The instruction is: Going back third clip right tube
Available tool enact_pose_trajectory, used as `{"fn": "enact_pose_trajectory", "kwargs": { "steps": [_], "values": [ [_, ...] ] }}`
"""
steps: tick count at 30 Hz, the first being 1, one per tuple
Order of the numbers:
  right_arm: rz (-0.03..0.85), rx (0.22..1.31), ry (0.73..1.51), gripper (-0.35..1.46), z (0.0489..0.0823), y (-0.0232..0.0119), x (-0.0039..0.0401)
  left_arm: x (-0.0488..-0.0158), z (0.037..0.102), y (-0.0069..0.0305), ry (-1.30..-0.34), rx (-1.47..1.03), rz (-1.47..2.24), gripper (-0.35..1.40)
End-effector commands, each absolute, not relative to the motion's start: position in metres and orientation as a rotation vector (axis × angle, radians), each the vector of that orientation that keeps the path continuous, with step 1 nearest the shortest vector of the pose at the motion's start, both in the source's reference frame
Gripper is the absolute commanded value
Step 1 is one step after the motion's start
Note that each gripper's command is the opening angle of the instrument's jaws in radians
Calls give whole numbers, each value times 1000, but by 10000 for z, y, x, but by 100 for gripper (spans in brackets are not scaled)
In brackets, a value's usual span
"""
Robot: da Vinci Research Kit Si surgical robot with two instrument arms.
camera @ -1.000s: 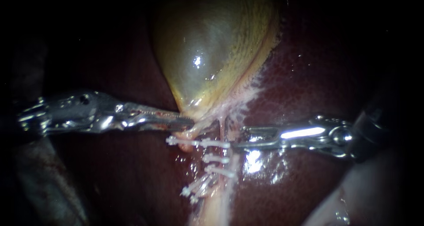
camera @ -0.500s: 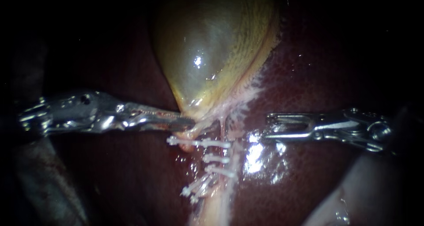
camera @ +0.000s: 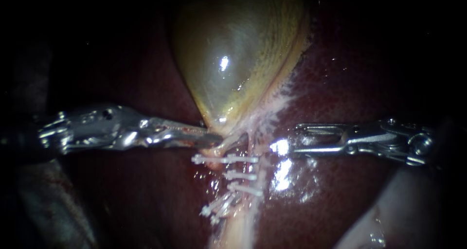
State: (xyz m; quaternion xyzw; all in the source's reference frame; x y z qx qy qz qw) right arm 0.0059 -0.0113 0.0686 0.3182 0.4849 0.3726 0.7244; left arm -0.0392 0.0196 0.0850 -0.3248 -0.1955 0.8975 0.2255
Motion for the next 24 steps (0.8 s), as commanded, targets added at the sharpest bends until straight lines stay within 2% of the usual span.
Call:
{"fn": "enact_pose_trajectory", "kwargs": {
  "steps": [1,11,24],
  "values": [
    [815,703,1072,36,686,-113,60,-395,852,196,-540,-898,2476,-35],
    [767,687,1084,35,686,-116,66,-412,866,186,-553,-905,2477,-35],
    [706,653,1098,39,688,-117,67,-413,866,186,-555,-902,2473,-35]
  ]
}}
